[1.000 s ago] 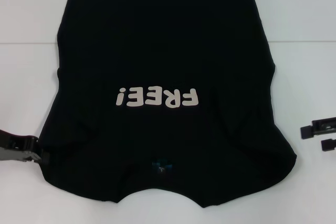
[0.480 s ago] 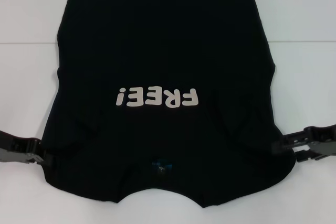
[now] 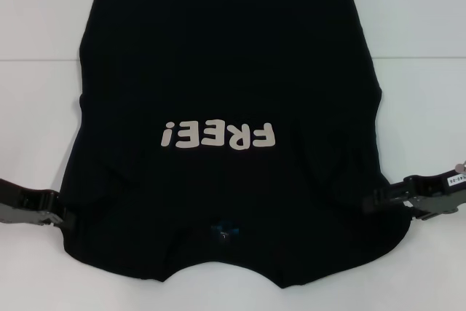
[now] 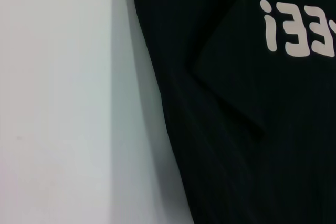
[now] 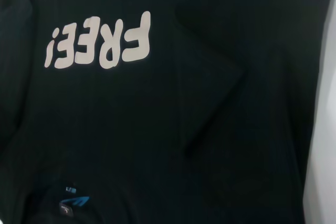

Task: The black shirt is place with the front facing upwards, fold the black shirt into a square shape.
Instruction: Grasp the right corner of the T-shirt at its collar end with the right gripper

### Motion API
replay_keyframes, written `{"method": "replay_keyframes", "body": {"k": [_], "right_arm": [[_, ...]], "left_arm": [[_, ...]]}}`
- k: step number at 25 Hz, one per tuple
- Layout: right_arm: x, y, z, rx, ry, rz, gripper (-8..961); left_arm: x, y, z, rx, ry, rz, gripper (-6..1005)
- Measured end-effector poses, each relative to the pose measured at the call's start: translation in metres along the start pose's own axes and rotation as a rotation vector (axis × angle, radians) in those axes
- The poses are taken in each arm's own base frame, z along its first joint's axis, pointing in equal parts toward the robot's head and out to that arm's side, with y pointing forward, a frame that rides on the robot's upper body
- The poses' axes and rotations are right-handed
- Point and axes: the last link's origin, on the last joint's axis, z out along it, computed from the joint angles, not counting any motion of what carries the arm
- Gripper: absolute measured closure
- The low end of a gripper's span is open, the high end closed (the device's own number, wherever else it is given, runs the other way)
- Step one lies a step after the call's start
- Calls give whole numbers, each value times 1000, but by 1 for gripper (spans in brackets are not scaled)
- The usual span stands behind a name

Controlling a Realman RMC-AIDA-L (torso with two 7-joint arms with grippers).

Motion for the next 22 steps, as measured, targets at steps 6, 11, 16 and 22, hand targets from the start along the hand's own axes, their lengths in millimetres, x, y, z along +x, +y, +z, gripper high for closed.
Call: {"method": "replay_keyframes", "body": {"k": [6, 11, 16, 22], "right_arm": [[-1, 1, 2, 26, 14, -19, 55], [-2, 1, 3, 41, 21, -33, 192], [-2, 1, 4, 49, 26, -38, 398], [-2, 1, 4, 50, 25, -39, 614]], "left_arm": [[0, 0, 0, 0, 1, 1, 976], [1, 1, 0, 1, 3, 2, 976], [1, 0, 1, 2, 4, 3, 976], [2, 1, 1, 3, 6, 5, 976]]}}
